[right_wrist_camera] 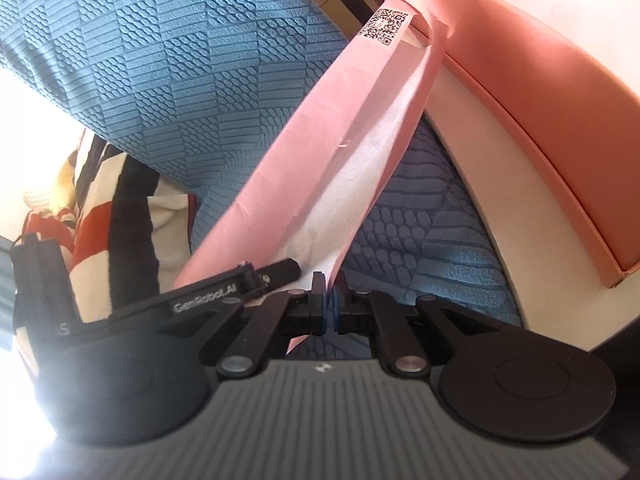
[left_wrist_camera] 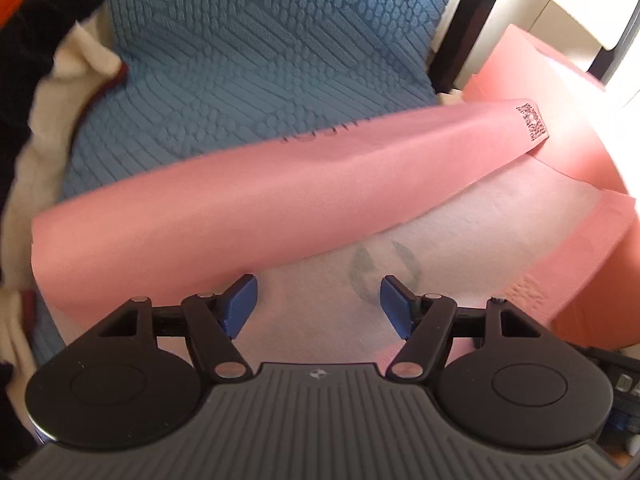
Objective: Organize objects
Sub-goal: 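Lift the bag edge with the right gripper to open the bag mouth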
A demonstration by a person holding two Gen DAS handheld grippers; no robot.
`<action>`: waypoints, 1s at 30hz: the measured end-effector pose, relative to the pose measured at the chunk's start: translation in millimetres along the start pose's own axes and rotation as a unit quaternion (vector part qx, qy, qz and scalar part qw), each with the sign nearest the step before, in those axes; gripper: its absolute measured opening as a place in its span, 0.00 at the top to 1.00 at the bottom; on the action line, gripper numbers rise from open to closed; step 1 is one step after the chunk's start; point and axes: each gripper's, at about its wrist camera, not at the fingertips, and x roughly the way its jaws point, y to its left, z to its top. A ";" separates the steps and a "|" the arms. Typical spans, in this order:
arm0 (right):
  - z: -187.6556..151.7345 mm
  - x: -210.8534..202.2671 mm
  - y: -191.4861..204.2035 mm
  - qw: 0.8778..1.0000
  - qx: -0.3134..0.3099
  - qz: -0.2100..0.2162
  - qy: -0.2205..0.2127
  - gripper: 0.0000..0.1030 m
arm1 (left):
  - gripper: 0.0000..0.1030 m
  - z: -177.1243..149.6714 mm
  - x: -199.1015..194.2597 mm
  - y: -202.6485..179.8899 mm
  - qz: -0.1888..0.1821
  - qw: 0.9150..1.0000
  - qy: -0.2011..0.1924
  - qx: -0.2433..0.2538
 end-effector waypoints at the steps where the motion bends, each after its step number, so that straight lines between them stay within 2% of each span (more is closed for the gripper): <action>1: -0.2 0.6 -0.3 1.000 0.001 -0.003 0.001 0.94 | 0.29 0.3 0.3 -1.6 0.017 1.000 -0.009 0.007; 6: -0.4 4.0 -1.4 1.000 0.005 -0.011 0.004 0.94 | 0.29 5.8 -3.1 3.9 0.052 0.998 -0.040 -0.001; 10: 0.8 7.2 -2.4 1.000 0.002 -0.017 0.006 0.94 | 0.29 17.3 -12.4 12.9 0.089 0.993 -0.076 -0.013; 14: 2.2 10.5 -0.6 1.000 -0.005 -0.021 0.006 0.94 | 0.29 32.4 -20.1 23.7 0.099 0.989 -0.105 -0.027; 20: 7.6 16.1 2.9 1.000 -0.017 -0.022 0.005 0.94 | 0.29 56.7 -11.8 40.8 0.104 0.988 -0.103 -0.040; 26: 16.0 22.4 4.6 0.999 -0.025 -0.027 0.002 0.94 | 0.29 76.6 16.8 51.7 0.113 0.990 -0.070 -0.039; 30: 20.8 26.9 5.5 0.999 -0.026 -0.024 0.007 0.94 | 0.29 86.9 29.6 60.3 0.118 0.990 -0.066 -0.042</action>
